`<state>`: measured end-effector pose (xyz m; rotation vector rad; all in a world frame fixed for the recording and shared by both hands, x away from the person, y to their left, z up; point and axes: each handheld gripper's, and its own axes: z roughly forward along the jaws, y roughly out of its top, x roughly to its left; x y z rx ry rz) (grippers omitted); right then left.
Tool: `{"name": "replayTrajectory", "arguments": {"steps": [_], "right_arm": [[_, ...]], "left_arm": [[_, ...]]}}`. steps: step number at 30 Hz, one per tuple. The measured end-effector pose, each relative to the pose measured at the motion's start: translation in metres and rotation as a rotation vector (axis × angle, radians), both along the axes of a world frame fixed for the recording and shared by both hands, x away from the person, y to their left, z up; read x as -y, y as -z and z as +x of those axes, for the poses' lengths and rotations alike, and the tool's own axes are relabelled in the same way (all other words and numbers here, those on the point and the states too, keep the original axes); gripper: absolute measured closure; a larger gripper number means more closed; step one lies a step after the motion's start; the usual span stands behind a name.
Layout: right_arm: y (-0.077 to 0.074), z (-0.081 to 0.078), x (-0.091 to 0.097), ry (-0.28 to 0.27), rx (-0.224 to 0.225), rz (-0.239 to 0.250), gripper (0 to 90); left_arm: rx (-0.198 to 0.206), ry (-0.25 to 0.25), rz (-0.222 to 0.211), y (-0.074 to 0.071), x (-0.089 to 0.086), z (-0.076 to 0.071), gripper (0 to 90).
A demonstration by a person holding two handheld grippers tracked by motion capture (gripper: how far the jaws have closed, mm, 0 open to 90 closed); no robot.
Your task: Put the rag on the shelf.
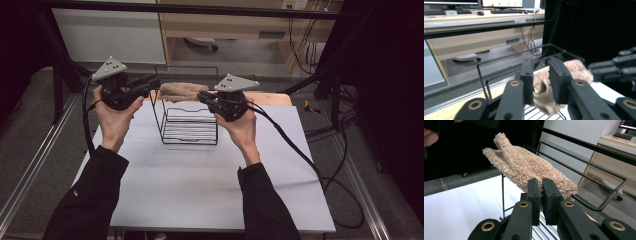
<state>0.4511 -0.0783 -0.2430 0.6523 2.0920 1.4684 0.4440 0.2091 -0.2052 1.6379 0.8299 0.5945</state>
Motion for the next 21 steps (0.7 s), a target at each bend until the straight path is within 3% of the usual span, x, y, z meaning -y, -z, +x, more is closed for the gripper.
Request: {"name": "replayTrajectory", "arguments": {"steps": [7, 12, 21], "right_arm": [[0.002, 0.000, 0.000, -0.005, -0.005, -0.003, 84.6], [0.004, -0.001, 0.001, -0.011, -0.013, -0.024, 82.0], [0.009, 0.001, 0.000, -0.015, -0.045, -0.035, 76.5]], "left_arm": [[-0.085, 0.051, 0.089, 0.001, 0.017, 0.011, 86.0], [-0.120, 0.086, 0.096, 0.015, 0.016, 0.010, 89.6], [-0.130, 0.100, 0.131, 0.032, 0.013, 0.010, 89.9]]}}
